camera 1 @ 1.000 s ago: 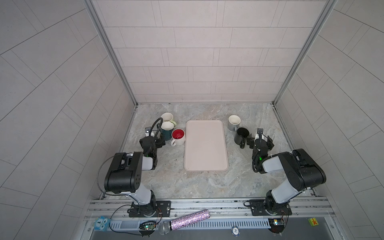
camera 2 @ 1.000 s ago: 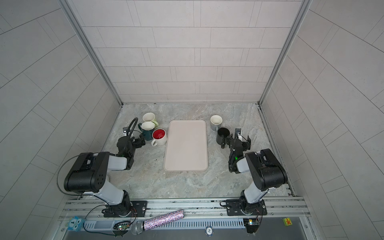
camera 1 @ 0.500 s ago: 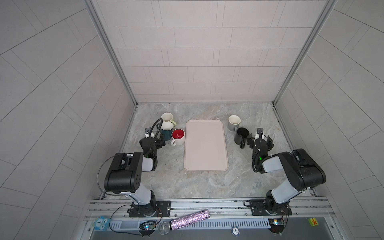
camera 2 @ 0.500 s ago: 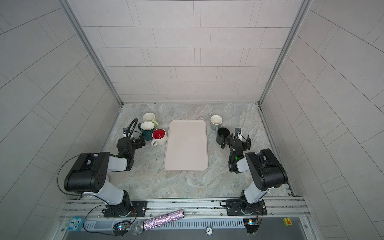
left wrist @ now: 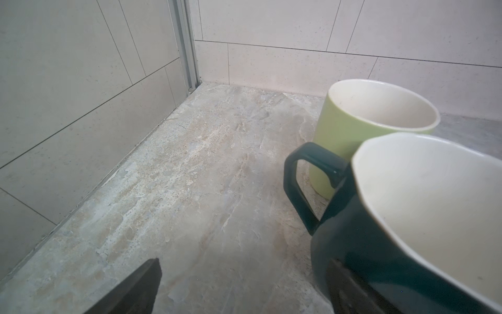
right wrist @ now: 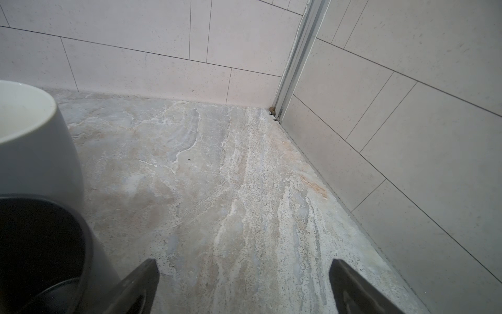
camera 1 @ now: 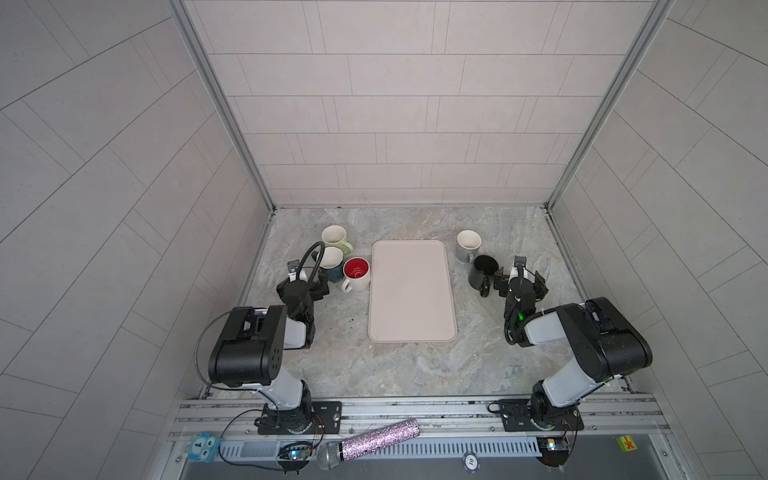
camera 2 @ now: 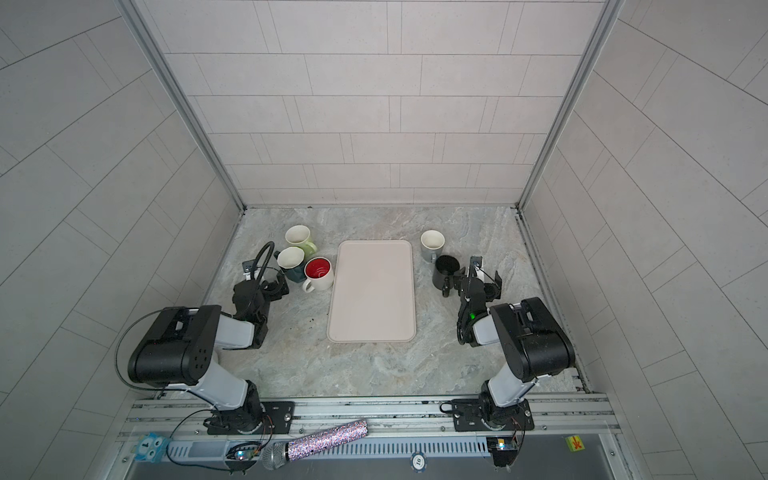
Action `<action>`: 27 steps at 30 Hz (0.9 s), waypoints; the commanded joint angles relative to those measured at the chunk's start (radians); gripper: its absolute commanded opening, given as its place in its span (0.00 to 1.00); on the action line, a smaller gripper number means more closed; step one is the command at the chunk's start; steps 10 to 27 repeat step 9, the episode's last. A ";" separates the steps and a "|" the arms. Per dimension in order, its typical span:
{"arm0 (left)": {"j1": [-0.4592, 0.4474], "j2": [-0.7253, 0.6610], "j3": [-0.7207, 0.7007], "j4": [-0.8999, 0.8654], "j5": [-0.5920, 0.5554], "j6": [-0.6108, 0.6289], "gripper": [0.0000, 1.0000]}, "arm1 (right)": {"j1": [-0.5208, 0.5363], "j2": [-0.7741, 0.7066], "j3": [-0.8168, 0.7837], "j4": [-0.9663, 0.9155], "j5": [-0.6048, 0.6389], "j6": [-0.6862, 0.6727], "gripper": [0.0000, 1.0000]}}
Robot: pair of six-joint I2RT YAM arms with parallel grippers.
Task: Turn the mug right side up
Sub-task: Reset both arms
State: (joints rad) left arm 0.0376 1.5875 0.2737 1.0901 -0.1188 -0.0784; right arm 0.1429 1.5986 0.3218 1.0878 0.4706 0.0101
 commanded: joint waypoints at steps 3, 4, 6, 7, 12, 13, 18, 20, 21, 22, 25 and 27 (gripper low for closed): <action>-0.007 0.000 -0.016 0.078 -0.013 -0.007 1.00 | -0.001 0.000 0.009 -0.011 -0.003 -0.012 0.99; -0.008 -0.001 -0.007 0.060 -0.009 -0.004 1.00 | 0.000 -0.001 0.009 -0.011 -0.003 -0.012 0.99; -0.007 -0.001 0.004 0.041 0.001 -0.002 1.00 | -0.001 0.001 0.011 -0.013 -0.003 -0.013 0.99; -0.008 -0.001 0.004 0.039 0.001 0.000 1.00 | 0.000 0.001 0.014 -0.019 -0.005 -0.011 0.99; -0.007 -0.001 0.005 0.038 -0.002 -0.002 1.00 | -0.001 0.001 0.013 -0.018 -0.005 -0.011 0.99; -0.007 -0.001 0.005 0.038 -0.002 -0.002 1.00 | -0.001 0.001 0.013 -0.018 -0.005 -0.011 0.99; -0.007 -0.001 0.005 0.038 -0.002 -0.002 1.00 | -0.001 0.001 0.013 -0.018 -0.005 -0.011 0.99; -0.007 -0.001 0.005 0.038 -0.002 -0.002 1.00 | -0.001 0.001 0.013 -0.018 -0.005 -0.011 0.99; -0.007 -0.001 0.005 0.038 -0.002 -0.002 1.00 | -0.001 0.001 0.013 -0.018 -0.005 -0.011 0.99; -0.007 -0.001 0.005 0.038 -0.002 -0.002 1.00 | -0.001 0.001 0.013 -0.018 -0.005 -0.011 0.99; -0.007 -0.001 0.005 0.038 -0.002 -0.002 1.00 | -0.001 0.001 0.013 -0.018 -0.005 -0.011 0.99; -0.007 -0.001 0.005 0.038 -0.002 -0.002 1.00 | -0.001 0.001 0.013 -0.018 -0.005 -0.011 0.99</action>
